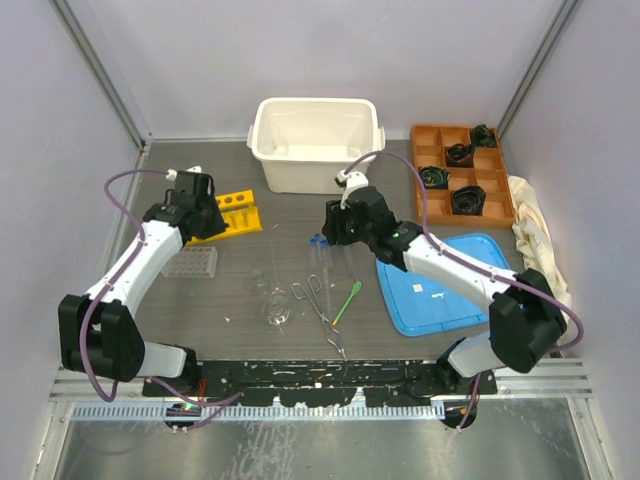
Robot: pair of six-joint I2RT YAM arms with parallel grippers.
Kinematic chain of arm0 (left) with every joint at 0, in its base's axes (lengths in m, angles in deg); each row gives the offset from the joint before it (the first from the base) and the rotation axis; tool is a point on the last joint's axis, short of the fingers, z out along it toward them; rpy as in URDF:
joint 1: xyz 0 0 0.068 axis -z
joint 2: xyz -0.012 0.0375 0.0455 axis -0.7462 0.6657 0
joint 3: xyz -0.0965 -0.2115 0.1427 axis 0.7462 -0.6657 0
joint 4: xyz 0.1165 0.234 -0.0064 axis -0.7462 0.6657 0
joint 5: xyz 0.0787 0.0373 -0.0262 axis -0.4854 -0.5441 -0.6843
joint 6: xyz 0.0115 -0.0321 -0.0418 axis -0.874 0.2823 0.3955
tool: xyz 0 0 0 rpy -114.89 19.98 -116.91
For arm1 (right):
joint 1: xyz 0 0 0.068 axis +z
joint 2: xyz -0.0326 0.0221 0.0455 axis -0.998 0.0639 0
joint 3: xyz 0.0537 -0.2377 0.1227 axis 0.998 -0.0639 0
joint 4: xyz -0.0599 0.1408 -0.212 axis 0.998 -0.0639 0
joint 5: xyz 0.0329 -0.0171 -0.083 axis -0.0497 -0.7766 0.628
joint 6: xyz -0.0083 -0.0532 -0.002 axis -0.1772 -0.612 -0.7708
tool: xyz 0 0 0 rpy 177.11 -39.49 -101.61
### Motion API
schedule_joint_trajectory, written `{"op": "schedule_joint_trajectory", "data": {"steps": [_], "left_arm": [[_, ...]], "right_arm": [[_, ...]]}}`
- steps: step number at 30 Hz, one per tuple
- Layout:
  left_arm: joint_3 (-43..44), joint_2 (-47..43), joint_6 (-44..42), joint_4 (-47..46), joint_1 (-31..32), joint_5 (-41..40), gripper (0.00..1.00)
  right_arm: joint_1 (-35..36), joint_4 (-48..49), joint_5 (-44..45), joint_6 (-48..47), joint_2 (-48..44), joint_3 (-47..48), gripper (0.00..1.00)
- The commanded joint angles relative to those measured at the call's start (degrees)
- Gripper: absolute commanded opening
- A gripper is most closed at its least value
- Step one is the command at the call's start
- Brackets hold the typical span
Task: Organize the chemistry lab equipment
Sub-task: Move the test tube rack to the corner of the board.
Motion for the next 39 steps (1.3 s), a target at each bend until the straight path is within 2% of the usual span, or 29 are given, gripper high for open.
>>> {"op": "schedule_joint_trajectory", "data": {"steps": [1, 12, 17, 24, 39], "left_arm": [[-1.3, 1.5, 1.2, -1.7, 0.9, 0.6, 0.0], [-0.1, 12.2, 1.5, -3.4, 6.4, -6.1, 0.0], [3.1, 17.1, 0.1, -2.4, 6.4, -11.2, 0.0], [7.8, 23.7, -0.6, -1.0, 5.0, -12.8, 0.0], [7.4, 29.2, -0.3, -2.9, -0.1, -11.4, 0.0]], "right_arm": [[-0.2, -0.1, -2.8, 1.3, 3.2, 6.5, 0.48], [-0.3, 0.4, -1.0, 0.7, 1.7, 7.3, 0.47], [-0.3, 0.1, 0.0, 0.1, 0.5, 6.4, 0.47], [-0.3, -0.4, 1.2, -0.7, -0.9, 5.8, 0.48], [-0.5, -0.9, 1.4, -1.2, -0.1, 5.7, 0.48]]}}
